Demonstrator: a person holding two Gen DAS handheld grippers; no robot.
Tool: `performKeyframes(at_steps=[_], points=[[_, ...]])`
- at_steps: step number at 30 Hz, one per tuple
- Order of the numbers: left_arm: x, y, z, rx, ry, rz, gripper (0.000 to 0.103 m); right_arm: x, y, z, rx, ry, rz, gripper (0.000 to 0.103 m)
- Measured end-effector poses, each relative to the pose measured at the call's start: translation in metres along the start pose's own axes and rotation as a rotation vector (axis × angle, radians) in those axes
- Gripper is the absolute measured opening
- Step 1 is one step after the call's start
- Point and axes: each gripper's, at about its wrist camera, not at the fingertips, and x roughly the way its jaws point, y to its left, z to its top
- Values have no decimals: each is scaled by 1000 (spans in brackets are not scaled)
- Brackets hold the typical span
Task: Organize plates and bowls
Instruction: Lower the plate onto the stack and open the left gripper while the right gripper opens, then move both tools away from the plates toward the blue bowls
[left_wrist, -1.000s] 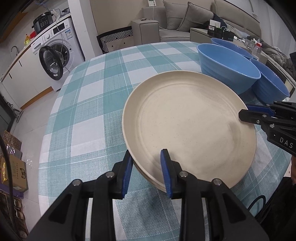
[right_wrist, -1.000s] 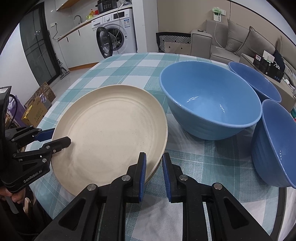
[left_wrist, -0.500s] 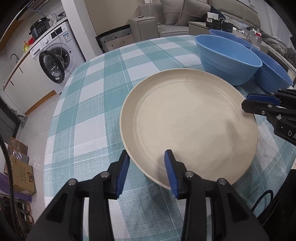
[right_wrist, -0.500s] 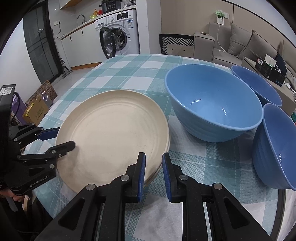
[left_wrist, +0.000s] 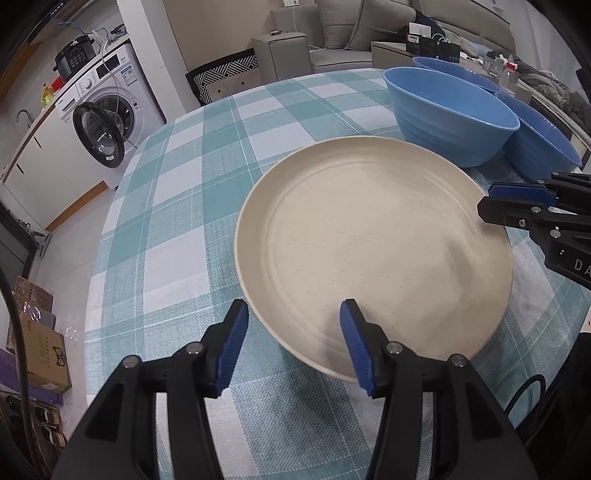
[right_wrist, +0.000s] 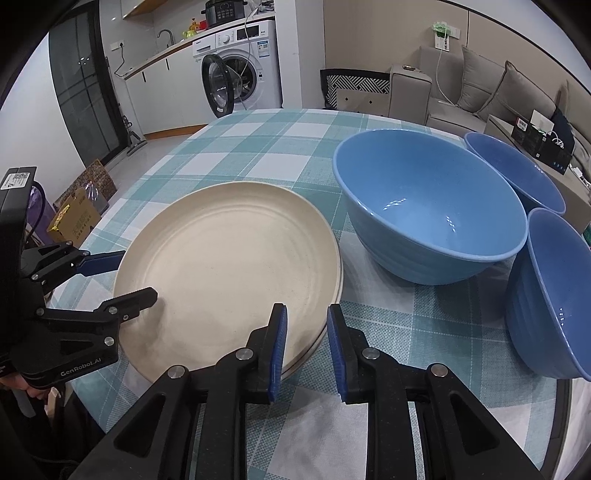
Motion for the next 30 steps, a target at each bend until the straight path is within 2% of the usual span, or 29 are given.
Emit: performKeyframes(at_steps=[5,9,11,12,13,15,17,18,19,20,23,30], points=[[-6,6,2,-24,-20,-23,54,-4,0,0,1,-12,11,29],[-13,11,4,-53,-50,-56,56,-8,0,3,1,-24,25,42],[-17,13,5,-62,-67,-63,69,-11,0,3,3,-35,36,50],[-19,13,6,-66,-78,-64,74,-13,1,4,4,-41,42,58],[-23,14,6,-73,-92,-68,83,-15,1,4,5,-48,51,70],[-30,17,8,-85,-120,-93,87,-20,1,5,11,-70,65,82],[-34,20,9,-92,-137,-110,93,-24,2,6,5,-77,63,84],[-36,21,9,-99,-144,-111,95,-25,3,7,1,-78,58,89],[-38,22,10,-105,-151,-113,103,-26,3,7,-1,-84,55,97],[-40,23,10,-114,-163,-122,103,-28,4,8,0,-93,61,101],[-39,26,11,-126,-164,-143,103,-32,4,10,-3,-108,72,102],[-39,26,12,-125,-163,-138,103,-41,2,13,-1,-127,56,102]])
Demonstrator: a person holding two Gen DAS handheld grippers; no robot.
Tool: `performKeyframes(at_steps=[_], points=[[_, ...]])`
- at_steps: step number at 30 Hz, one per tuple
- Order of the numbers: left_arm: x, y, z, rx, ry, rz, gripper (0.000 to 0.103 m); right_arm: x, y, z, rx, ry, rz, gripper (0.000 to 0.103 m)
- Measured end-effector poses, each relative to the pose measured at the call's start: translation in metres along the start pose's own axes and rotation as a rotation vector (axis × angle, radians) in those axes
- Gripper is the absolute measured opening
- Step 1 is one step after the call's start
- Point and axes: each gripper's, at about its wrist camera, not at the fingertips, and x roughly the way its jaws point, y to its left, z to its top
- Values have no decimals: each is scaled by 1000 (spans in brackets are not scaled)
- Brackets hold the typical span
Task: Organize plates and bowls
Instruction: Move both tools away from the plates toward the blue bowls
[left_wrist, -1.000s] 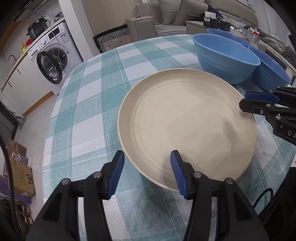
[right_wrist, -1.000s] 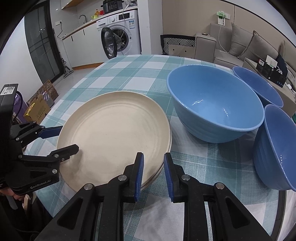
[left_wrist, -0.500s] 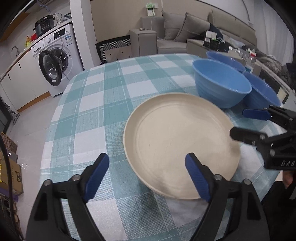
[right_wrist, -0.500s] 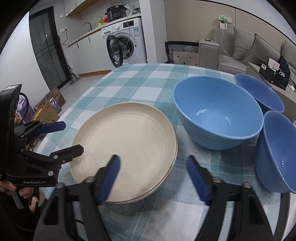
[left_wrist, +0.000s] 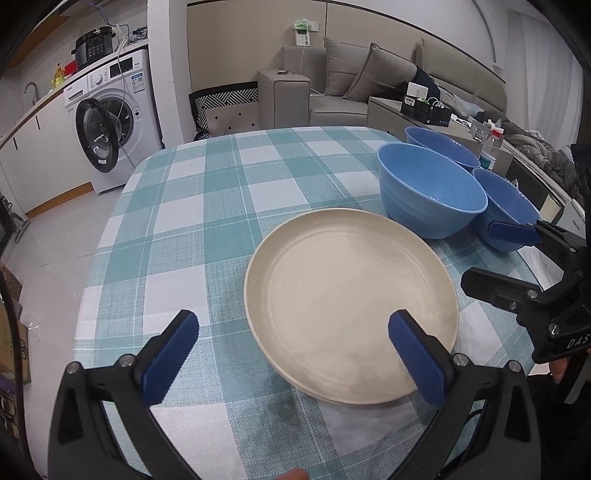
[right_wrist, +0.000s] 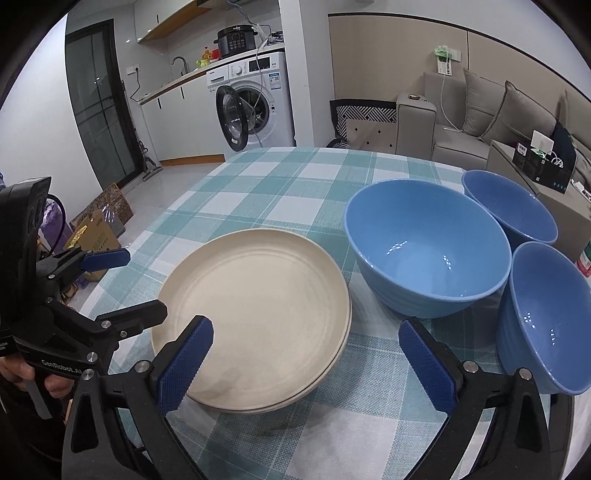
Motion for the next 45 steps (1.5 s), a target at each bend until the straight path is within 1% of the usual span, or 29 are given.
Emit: performKeyframes(at_steps=[9,15,18,21,24,27,30,33,37,41,45], points=[[0,-6,6,2,-11,-20,103,-17,-6,6,-3,-36,-8,102],[-1,-15,13,13,-30,-38,103,-31,-16,9,38,-69,-11,102],[3,-16,17,-9,-22,-48,103,-36,-19,9,46,-82,-2,102],[6,-18,21,-27,-22,-45,103,-43,-23,9,44,-86,-20,102],[7,-21,29,-45,-21,-62,103,-47,-31,10,63,-92,-33,102],[8,-25,39,-57,-17,-71,103,-56,-42,10,68,-91,-39,102],[7,-33,51,-49,-29,-69,103,-71,-57,14,68,-101,-86,102],[10,-44,65,-24,-31,-77,103,-92,-77,18,80,-133,-116,102],[18,-65,83,33,-34,-66,103,-116,-103,14,90,-158,-153,102],[25,-81,100,49,-35,-90,103,-129,-130,9,118,-134,-140,102],[33,-98,113,84,-34,-90,103,-129,-151,6,140,-97,-122,102]])
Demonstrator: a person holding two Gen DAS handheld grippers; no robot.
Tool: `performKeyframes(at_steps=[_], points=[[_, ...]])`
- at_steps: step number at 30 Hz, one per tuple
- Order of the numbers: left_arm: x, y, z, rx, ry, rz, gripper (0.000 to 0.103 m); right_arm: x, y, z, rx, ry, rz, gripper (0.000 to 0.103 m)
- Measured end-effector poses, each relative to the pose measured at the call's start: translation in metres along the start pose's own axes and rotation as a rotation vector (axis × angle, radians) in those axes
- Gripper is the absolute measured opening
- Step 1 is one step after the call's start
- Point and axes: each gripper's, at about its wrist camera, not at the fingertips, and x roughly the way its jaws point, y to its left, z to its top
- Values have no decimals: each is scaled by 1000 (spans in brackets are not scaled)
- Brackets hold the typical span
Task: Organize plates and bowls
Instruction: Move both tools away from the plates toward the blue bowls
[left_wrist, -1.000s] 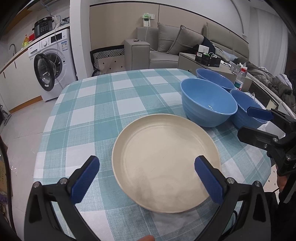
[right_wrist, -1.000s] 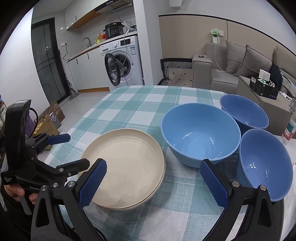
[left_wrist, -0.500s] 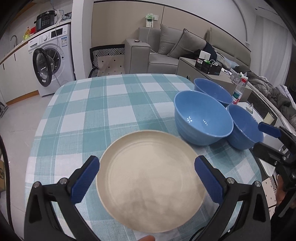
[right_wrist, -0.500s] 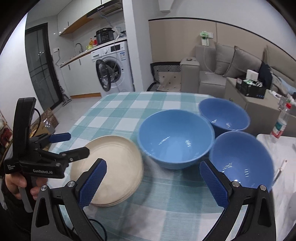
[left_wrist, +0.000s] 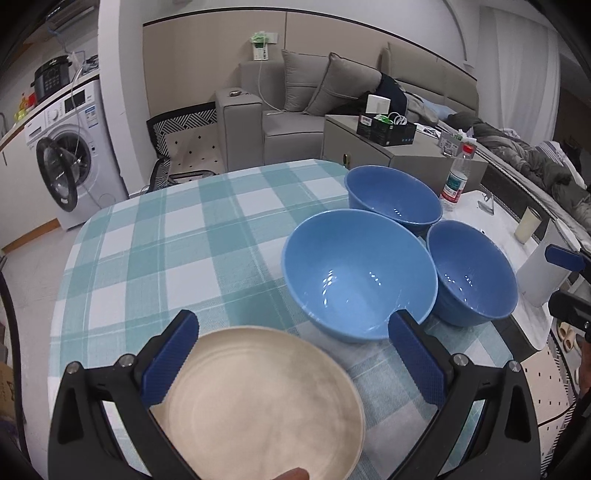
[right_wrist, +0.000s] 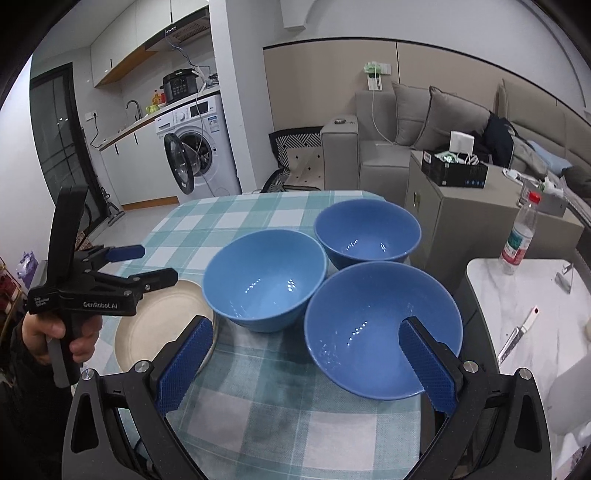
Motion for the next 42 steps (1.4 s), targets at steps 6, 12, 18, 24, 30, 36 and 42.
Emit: performKeyframes(at_steps=[6,12,18,24,30,36,42], points=[[12,-15,18,26,2,-6,103,9,-19,8,30,15,-1,102],[20,-21,30,25,0,-11,103,12,-25,20,35,-7,0,102],[21,-23,40,30,-16,-14,103,18,-28,32,42,-17,-10,102],[23,-19,50,18,-29,-19,103,30,-32,43,55,-2,-21,102],[29,-19,61,26,-39,-24,103,37,-40,51,71,0,-33,102],[36,-21,71,34,-43,-19,103,43,-50,62,82,5,-60,102],[46,-24,79,38,-32,-28,103,55,-58,70,97,17,-69,102]])
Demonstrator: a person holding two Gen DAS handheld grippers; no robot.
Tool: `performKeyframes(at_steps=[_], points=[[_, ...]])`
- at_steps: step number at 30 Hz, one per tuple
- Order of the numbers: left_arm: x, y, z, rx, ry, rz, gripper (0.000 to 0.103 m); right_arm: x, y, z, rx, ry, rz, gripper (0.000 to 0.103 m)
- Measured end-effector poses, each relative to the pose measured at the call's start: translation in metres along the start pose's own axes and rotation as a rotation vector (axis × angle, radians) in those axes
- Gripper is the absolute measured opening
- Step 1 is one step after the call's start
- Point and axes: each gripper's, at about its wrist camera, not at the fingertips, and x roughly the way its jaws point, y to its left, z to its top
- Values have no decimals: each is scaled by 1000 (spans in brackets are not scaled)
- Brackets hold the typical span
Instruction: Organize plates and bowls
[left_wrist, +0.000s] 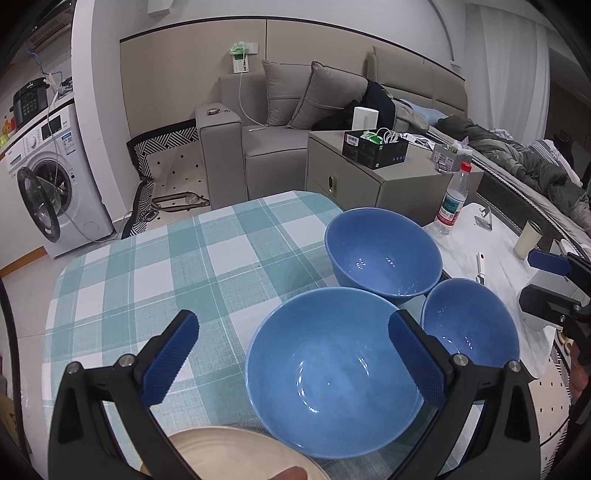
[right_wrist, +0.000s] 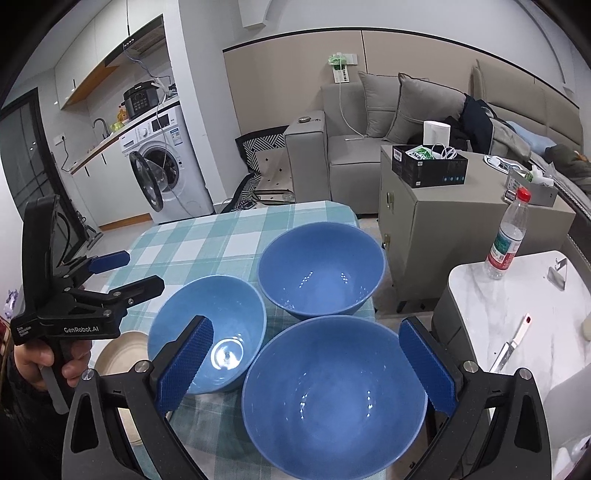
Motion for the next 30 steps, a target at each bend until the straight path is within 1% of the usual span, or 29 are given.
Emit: performKeyframes(at_steps=[6,15,23,30], points=[[12,-1,9,-4,0,-14,103,18,-8,7,17,28,-10,102],[42,2,20,-21,42,-43,103,46,-18,16,44,80,-63,102],[68,6,27,-24,74,-16,103,65,-30,27,77,93,-75,102],[94,4,36,-40,110,-22,103,87,-43,32,100,125,-90,102]])
